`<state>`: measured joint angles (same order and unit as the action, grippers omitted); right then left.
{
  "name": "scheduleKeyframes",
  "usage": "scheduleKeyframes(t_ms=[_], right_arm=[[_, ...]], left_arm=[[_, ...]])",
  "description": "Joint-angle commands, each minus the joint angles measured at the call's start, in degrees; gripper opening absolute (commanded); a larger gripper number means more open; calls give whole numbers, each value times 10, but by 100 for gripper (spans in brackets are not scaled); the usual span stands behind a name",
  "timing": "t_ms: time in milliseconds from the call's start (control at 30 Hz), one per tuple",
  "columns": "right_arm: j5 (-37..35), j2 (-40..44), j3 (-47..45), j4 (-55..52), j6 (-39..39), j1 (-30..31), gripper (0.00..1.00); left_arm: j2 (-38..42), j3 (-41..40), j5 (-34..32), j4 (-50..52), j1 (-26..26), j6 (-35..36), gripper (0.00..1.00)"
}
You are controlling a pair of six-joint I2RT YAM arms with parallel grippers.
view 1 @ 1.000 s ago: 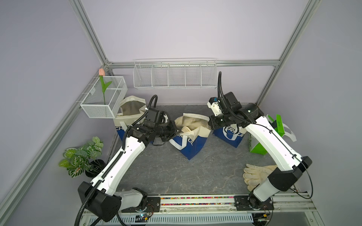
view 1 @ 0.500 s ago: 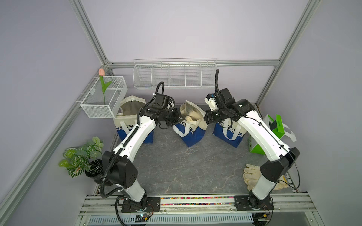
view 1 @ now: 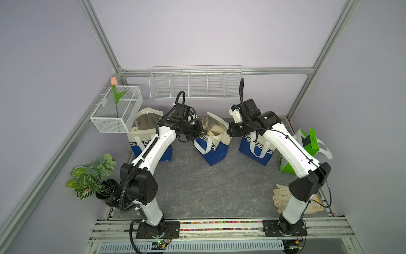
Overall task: Open the takeout bag
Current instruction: Place the takeout bag at the center of the board.
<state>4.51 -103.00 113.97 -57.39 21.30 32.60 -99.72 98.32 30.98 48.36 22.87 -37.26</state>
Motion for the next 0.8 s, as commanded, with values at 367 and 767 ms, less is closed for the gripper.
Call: scheduleKeyframes(t_ms=[367, 767], right_arm=[[-33, 71, -81, 72, 7, -5, 52], [-173, 395, -386, 108, -18, 5, 96]], left_arm=[[9, -34, 18, -78, -3, 12, 23], [101, -67, -2, -66, -2, 12, 52]])
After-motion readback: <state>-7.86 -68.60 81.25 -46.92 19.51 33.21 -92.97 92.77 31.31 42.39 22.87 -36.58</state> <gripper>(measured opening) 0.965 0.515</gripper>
